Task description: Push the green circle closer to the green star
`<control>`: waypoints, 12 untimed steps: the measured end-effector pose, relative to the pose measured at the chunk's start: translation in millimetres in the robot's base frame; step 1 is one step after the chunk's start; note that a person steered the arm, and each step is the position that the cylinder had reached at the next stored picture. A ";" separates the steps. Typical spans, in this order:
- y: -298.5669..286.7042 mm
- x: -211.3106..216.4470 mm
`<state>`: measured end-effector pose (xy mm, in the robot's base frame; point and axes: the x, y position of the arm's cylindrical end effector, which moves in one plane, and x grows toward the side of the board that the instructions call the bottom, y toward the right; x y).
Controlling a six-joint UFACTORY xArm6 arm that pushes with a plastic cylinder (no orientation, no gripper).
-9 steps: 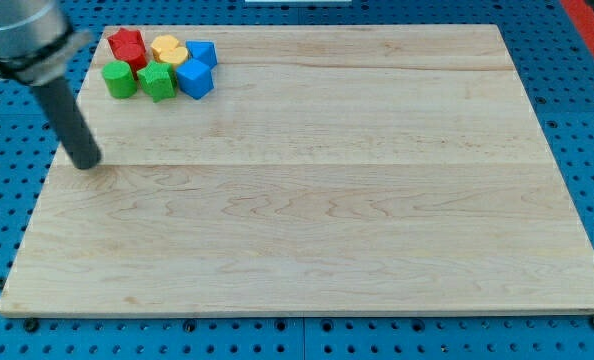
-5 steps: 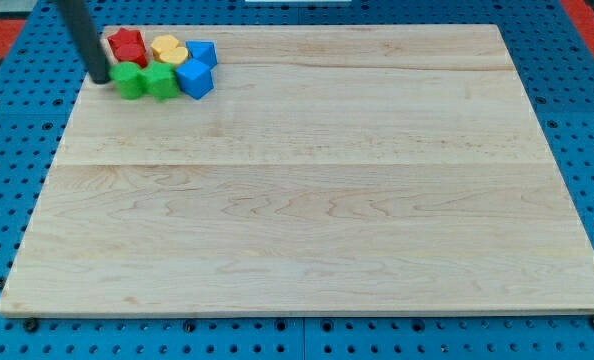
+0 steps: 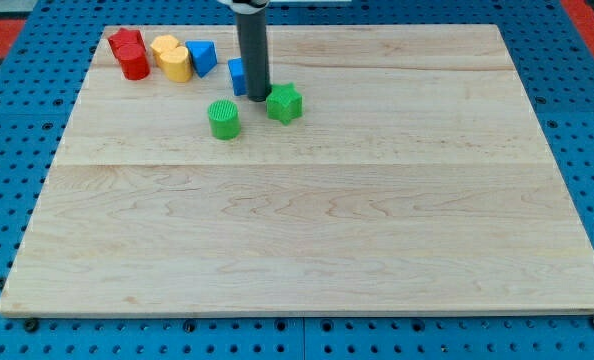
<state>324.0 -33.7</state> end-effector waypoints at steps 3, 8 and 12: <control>143.9 19.2; -19.8 12.5; -39.3 79.0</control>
